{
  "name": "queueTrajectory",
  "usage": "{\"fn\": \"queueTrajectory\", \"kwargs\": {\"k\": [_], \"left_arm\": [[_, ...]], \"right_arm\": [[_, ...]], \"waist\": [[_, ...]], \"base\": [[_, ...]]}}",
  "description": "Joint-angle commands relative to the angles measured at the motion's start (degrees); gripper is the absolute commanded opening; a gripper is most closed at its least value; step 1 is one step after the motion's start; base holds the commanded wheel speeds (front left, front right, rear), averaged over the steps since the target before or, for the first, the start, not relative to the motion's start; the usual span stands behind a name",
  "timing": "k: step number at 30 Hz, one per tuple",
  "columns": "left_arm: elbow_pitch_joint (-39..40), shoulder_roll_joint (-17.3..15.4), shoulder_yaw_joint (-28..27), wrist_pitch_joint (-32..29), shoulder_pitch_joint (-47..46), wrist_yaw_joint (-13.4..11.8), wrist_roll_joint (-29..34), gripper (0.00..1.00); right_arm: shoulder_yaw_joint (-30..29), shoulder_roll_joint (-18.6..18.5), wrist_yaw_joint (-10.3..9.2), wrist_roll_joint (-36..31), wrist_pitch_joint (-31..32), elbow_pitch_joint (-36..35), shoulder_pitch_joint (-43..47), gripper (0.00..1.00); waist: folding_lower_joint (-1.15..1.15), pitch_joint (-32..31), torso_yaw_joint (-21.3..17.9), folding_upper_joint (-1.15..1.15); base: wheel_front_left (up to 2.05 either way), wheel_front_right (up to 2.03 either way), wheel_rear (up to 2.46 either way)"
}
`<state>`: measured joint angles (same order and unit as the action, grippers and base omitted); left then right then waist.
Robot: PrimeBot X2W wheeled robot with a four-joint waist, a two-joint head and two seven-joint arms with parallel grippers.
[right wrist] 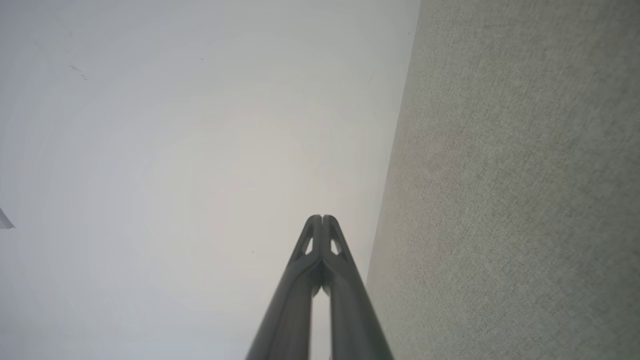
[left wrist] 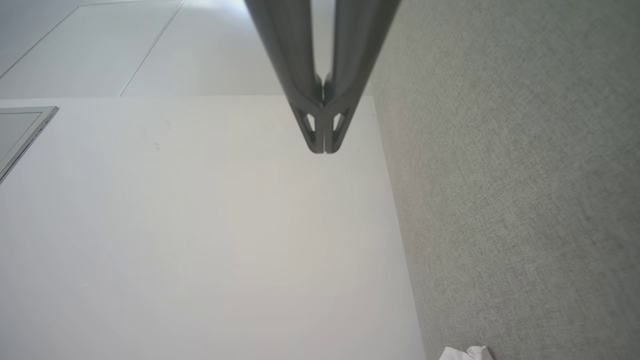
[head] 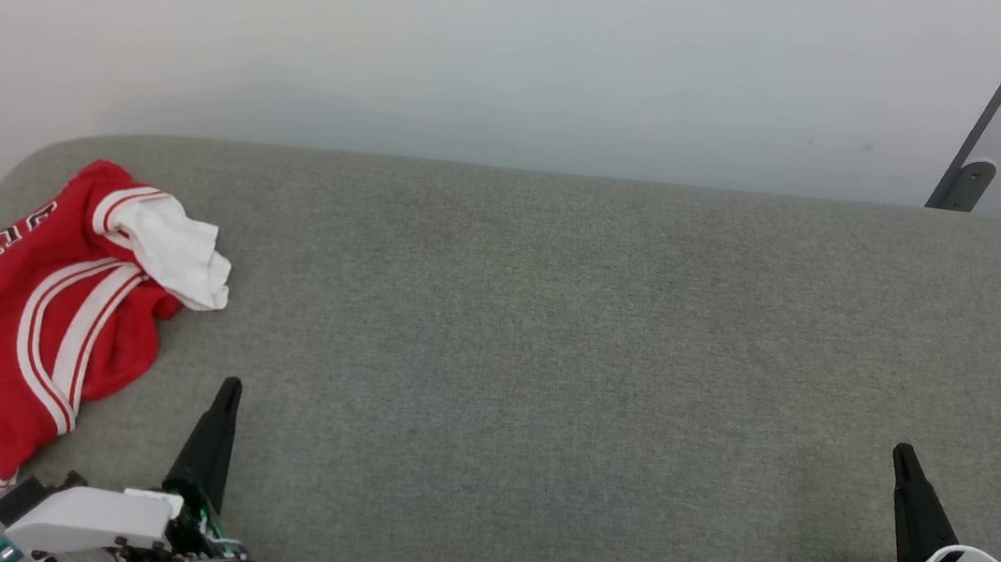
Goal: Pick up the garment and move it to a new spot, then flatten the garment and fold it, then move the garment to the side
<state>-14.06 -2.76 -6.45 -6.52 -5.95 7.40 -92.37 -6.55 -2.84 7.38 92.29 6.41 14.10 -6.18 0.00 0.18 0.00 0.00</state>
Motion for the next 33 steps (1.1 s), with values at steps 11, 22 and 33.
{"fn": "queueTrajectory", "kwargs": {"k": [11,22,33], "left_arm": [[-0.1,-0.3,-0.2,0.0,-0.5,0.3,-0.1,0.00],[-0.1,-0.3,-0.2,0.0,-0.5,0.3,-0.1,0.00],[-0.1,-0.3,-0.2,0.0,-0.5,0.3,-0.1,0.00]], "right_arm": [[0.0,-0.1,0.31,0.3,0.2,0.0,-0.1,0.00],[0.0,-0.1,0.31,0.3,0.2,0.0,-0.1,0.00],[0.0,-0.1,0.31,0.3,0.2,0.0,-0.1,0.00]], "waist": [[0.00,0.0,0.0,0.00],[0.00,0.0,0.0,0.00],[0.00,0.0,0.0,0.00]], "base": [[0.00,0.00,0.00],[0.00,0.00,0.00],[0.00,0.00,0.00]]}}
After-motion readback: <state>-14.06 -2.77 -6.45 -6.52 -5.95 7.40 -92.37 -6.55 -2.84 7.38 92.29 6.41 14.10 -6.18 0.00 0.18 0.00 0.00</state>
